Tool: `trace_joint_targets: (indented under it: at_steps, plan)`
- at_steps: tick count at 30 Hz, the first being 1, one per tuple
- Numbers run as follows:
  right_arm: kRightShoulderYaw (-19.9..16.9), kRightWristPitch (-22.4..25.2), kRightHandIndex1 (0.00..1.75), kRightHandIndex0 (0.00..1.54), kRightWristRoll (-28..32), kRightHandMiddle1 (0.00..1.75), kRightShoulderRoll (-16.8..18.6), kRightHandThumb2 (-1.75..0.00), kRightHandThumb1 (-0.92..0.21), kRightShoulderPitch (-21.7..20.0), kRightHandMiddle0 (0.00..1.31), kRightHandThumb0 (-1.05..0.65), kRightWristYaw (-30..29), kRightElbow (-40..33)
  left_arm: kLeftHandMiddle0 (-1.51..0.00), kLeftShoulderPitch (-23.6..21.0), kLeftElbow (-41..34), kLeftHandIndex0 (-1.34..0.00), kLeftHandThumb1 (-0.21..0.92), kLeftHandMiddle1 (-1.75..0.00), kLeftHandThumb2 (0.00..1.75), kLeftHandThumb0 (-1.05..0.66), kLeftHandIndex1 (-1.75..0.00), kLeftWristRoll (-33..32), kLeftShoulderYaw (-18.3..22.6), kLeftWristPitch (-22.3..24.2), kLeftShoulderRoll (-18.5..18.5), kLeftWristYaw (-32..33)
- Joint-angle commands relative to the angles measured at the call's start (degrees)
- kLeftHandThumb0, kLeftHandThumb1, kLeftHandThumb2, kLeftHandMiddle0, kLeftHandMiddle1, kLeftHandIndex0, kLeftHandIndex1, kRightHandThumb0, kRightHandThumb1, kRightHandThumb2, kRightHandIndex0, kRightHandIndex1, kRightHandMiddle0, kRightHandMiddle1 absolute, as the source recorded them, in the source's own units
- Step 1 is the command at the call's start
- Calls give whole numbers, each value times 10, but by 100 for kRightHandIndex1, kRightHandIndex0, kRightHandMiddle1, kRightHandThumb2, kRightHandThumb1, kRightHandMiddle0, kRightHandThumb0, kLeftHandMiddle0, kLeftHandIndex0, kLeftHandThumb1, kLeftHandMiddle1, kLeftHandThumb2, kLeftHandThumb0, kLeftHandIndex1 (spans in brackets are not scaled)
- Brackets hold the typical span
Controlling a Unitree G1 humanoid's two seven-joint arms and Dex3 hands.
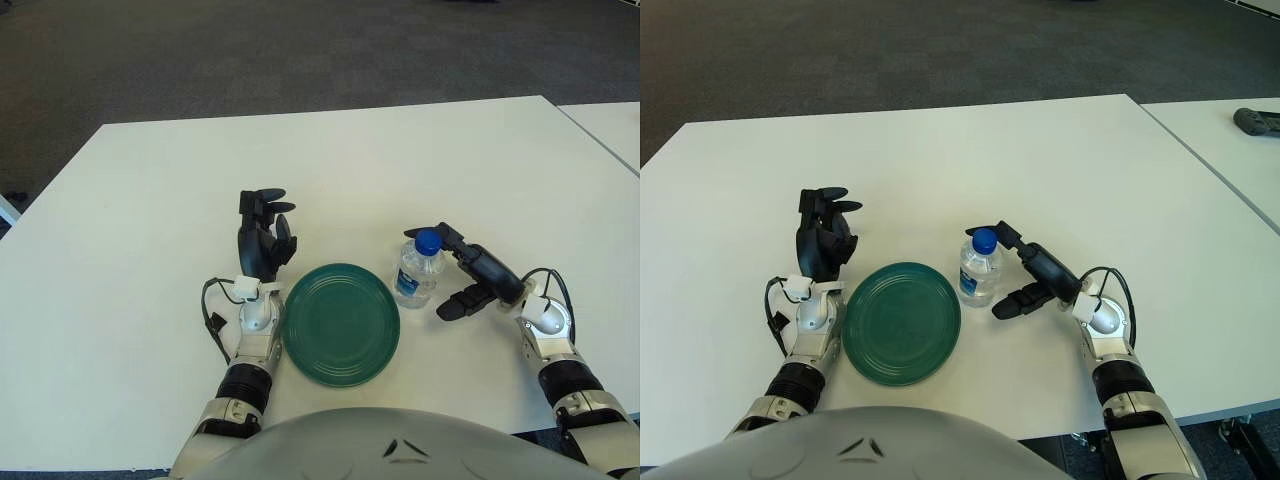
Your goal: Put the bottle into the plate.
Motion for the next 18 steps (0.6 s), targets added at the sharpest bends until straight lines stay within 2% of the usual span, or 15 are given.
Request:
trace_joint_targets:
  at_steps: [1, 8, 9, 10, 11, 12, 13, 14, 15, 16, 17, 18]
  plan:
    - [3, 4, 70, 22, -4, 86, 12, -14, -92, 3, 0, -105, 0, 11, -21, 12, 26, -24, 92, -165, 70, -100, -152, -13, 6, -6, -44, -6]
    - [3, 35, 91, 20, 56, 92, 26, -5, -91, 6, 0, -101, 25, -15, -21, 11, 26, -25, 92, -166, 71, -101, -151, -16, 9, -6, -44, -12]
    - [0, 41, 100, 22, 60, 105, 29, -4, -90, 7, 0, -95, 25, -19, -21, 11, 26, -24, 92, -166, 70, -100, -151, -17, 10, -7, -44, -13]
    - [-4, 49, 104, 22, 60, 109, 33, -4, -89, 8, 0, -92, 17, -26, -21, 11, 27, -24, 92, -166, 70, -100, -150, -16, 11, -8, -44, -13]
    - [-8, 55, 123, 35, 60, 133, 37, -3, -88, 8, 6, -85, 12, -30, -21, 10, 28, -24, 92, -166, 69, -99, -150, -16, 12, -9, -44, -13]
    - [-11, 60, 136, 43, 58, 148, 40, -2, -87, 9, 11, -80, 6, -33, -21, 10, 29, -23, 92, -166, 69, -99, -149, -16, 12, -10, -44, -13]
    - [-14, 64, 146, 49, 56, 157, 42, -2, -87, 10, 20, -76, 3, -36, -21, 10, 29, -23, 92, -166, 69, -99, -149, -15, 13, -11, -44, -12]
    - [-19, 71, 150, 51, 51, 161, 46, -2, -86, 12, 24, -75, -7, -41, -21, 9, 30, -23, 92, -167, 69, -99, -149, -11, 13, -12, -44, -10]
    - [-23, 80, 159, 60, 42, 166, 49, -2, -86, 14, 35, -71, -19, -49, -21, 9, 30, -24, 92, -167, 69, -99, -150, -8, 14, -13, -43, -7]
    - [-27, 88, 162, 65, 35, 164, 51, -22, -77, 16, 41, -66, -28, -56, -21, 8, 30, -24, 92, -167, 69, -99, -150, -5, 14, -13, -43, -6]
    - [-29, 94, 167, 73, 30, 164, 52, -58, -61, 18, 50, -59, -34, -61, -21, 8, 31, -24, 92, -167, 68, -98, -150, -4, 15, -14, -43, -5]
    - [-35, 101, 168, 75, 16, 164, 54, -71, -56, 21, 53, -57, -50, -69, -21, 8, 31, -24, 92, -167, 68, -98, -150, -3, 15, -14, -43, -5]
